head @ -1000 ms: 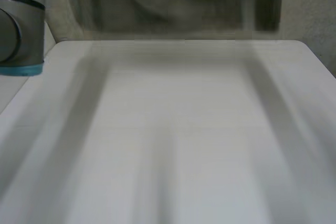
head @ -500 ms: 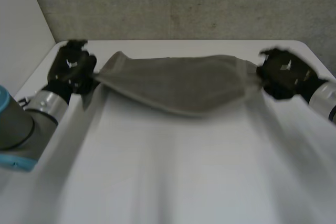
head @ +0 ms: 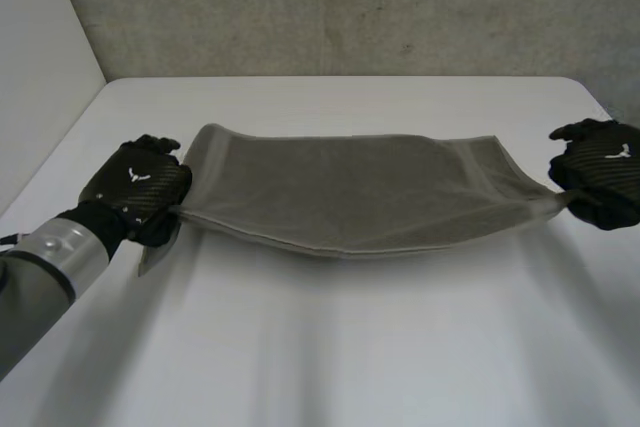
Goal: Fold the towel.
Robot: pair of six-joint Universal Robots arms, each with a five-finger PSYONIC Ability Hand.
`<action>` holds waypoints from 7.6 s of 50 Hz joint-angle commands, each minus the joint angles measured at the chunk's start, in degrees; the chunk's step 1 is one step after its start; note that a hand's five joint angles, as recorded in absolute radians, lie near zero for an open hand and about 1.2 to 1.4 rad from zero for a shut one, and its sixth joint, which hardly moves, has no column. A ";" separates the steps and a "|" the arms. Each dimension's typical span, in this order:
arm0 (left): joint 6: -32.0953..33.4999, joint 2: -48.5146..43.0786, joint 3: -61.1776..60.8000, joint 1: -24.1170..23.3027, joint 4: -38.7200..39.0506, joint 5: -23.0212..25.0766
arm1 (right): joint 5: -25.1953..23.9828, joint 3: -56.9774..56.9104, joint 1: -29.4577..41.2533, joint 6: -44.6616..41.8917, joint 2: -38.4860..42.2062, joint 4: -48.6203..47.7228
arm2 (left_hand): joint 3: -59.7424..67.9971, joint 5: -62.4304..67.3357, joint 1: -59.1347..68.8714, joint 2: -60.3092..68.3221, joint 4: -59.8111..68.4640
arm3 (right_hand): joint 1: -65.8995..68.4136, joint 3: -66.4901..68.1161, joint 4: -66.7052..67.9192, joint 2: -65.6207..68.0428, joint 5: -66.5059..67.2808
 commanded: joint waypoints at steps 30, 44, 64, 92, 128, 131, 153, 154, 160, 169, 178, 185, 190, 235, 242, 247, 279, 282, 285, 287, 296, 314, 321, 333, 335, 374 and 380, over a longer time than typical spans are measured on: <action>13.37 -14.82 21.40 -0.30 -22.14 3.64 | 7.28 -31.07 5.67 -8.61 22.87 23.10 | -2.20 3.18 6.27 3.03 -2.68 | 3.32 0.83 1.64 3.47 4.16; 13.37 -21.00 25.64 -0.30 -21.79 3.64 | 10.28 -32.67 11.67 -1.04 24.73 14.56 | -2.20 3.18 6.27 3.03 -2.68 | 3.32 0.83 1.64 3.47 4.16; 4.32 -2.89 20.72 -1.44 -22.40 3.72 | 6.24 -18.87 10.26 6.87 7.15 6.39 | -2.20 3.18 6.27 3.03 -2.68 | 3.32 0.83 1.64 3.47 4.16; -8.18 -6.19 21.94 1.38 -24.33 -1.37 | 23.73 -22.56 14.13 2.04 8.91 6.65 | -2.20 3.18 6.27 3.03 -2.68 | 3.32 0.83 1.64 3.47 4.16; -14.32 -10.19 22.76 -2.25 29.02 -0.59 | 12.67 -26.01 13.08 29.64 7.59 -22.71 | -2.20 3.18 6.27 3.03 -2.68 | 3.32 0.83 1.64 3.47 4.16; -13.70 -10.27 18.98 -0.05 25.78 1.69 | 9.86 -21.18 11.33 28.50 6.89 -22.53 | -2.20 3.18 6.27 3.03 -2.68 | 3.32 0.83 1.64 3.47 4.16; 0.10 -8.71 3.58 4.09 8.91 6.00 | 2.20 -2.78 1.57 -0.49 7.68 -2.08 | -2.20 3.18 6.27 3.03 -2.68 | 3.32 0.83 1.64 3.47 4.16; 0.10 -6.95 3.58 4.01 6.54 6.44 | 2.20 -3.31 1.13 -2.16 6.90 0.99 | -2.20 3.18 6.27 3.03 -2.68 | 3.32 0.83 1.64 3.47 4.16; 0.10 -0.52 3.58 4.01 -2.63 7.94 | 0.53 -3.14 -2.91 -7.96 1.54 13.30 | -2.20 3.18 6.27 3.03 -2.68 | 3.32 0.83 1.64 3.47 4.16; 5.26 12.91 1.39 6.45 -22.99 15.67 | -5.80 0.64 -10.37 -27.54 -2.16 35.62 | -2.20 3.18 6.27 3.03 -2.68 | 3.32 0.83 1.64 3.47 4.16; 15.83 12.23 2.00 12.79 -27.94 16.38 | -11.23 -2.15 -16.28 -40.94 0.20 46.38 | -2.20 3.18 6.27 3.03 -2.68 | 3.32 0.83 1.64 3.47 4.16; 18.47 -2.77 10.76 11.22 -26.97 15.50 | -13.10 -13.95 -9.69 -35.31 11.02 46.11 | -2.20 3.18 6.27 3.03 -2.68 | 3.32 0.83 1.64 3.47 4.16; 17.51 -11.91 19.02 8.06 -26.54 15.24 | -8.73 -29.30 -3.20 -20.50 21.81 40.95 | -2.20 3.18 6.27 3.03 -2.68 | 3.32 0.83 1.64 3.47 4.16; 3.18 -36.46 34.78 -1.88 7.04 4.25 | 23.82 -31.52 15.36 17.42 31.59 -9.61 | -2.20 3.18 6.27 3.03 -2.68 | 3.32 0.83 1.64 3.47 4.16; 3.09 -38.13 35.66 -1.88 9.40 3.81 | 25.84 -31.44 15.10 19.79 32.11 -13.21 | -2.20 3.18 6.27 3.03 -2.68 | 3.32 0.83 1.64 3.47 4.16; 2.91 -38.49 35.66 -2.23 11.87 2.76 | 26.01 -31.61 15.10 20.14 33.43 -13.74 | -2.20 3.18 6.27 3.03 -2.68 | 3.32 0.83 1.64 3.47 4.16; 3.18 -41.65 37.06 -4.17 13.98 -1.37 | 29.97 -32.05 14.83 23.66 38.97 -25.78 | -2.20 -66.82 -64.02 -67.26 -2.68 | -76.68 0.83 1.64 -76.53 -65.84; 3.18 -41.21 37.15 -4.17 14.85 -2.60 | 30.14 -31.96 14.66 25.32 38.18 -26.40 | -2.20 -66.82 -64.02 -67.26 -2.68 | -76.68 0.83 1.64 -76.53 -65.84; 3.09 -40.42 37.06 -4.17 16.96 -2.95 | 30.14 -31.27 14.66 26.38 36.78 -26.49 | -2.20 -66.82 -64.18 -67.42 -2.68 | -76.68 0.83 1.64 -76.53 -65.84; 3.09 -40.07 37.06 -4.08 17.94 -3.13 | 30.14 -30.73 14.66 26.56 36.16 -26.49 | -2.20 -66.82 -64.18 -67.42 -2.68 | -76.68 0.83 1.64 -76.53 -65.84; 2.48 -35.07 34.26 -4.78 17.68 -3.22 | 29.53 -27.14 14.66 26.56 32.30 -25.87 | -2.20 -66.82 -64.02 -67.26 -2.68 | -76.68 0.83 1.64 -76.53 -65.84; 1.77 -18.36 15.97 -6.37 -4.21 -5.86 | 20.13 -5.27 10.45 23.41 12.52 -12.07 | -2.20 -63.58 -60.48 -63.72 -2.68 | -65.59 0.83 1.64 -65.44 -64.75; 0.89 -16.52 10.53 -5.75 -6.07 -14.72 | 17.40 2.64 7.11 20.59 10.76 -16.19 | -2.20 -63.75 -60.65 -63.89 -2.68 | -61.73 0.83 1.64 -61.59 -60.89; -0.43 -19.23 8.85 -2.76 0.97 -21.67 | 17.05 10.22 2.79 19.62 11.72 -25.78 | -2.20 -63.58 -60.48 -63.72 -2.68 | -47.09 0.83 1.64 -46.94 -46.25; -0.43 -19.93 8.85 -2.68 1.41 -21.85 | 16.53 10.57 2.71 19.62 12.07 -26.13 | -2.20 -63.41 -60.32 -63.56 -2.68 | -45.25 0.83 1.64 -45.10 -44.41; -4.29 -27.23 14.03 -4.87 4.84 -22.12 | 14.15 8.73 3.41 19.53 21.03 -34.48 | -2.20 -46.46 -43.36 -46.60 -2.68 | -28.10 0.83 1.64 -27.96 -27.26; -4.38 -28.55 15.88 -4.87 5.89 -22.03 | 14.24 8.11 3.41 19.53 21.57 -34.40 | -2.20 -40.88 -37.79 -41.03 -2.68 | -25.38 0.83 1.64 -25.24 -24.54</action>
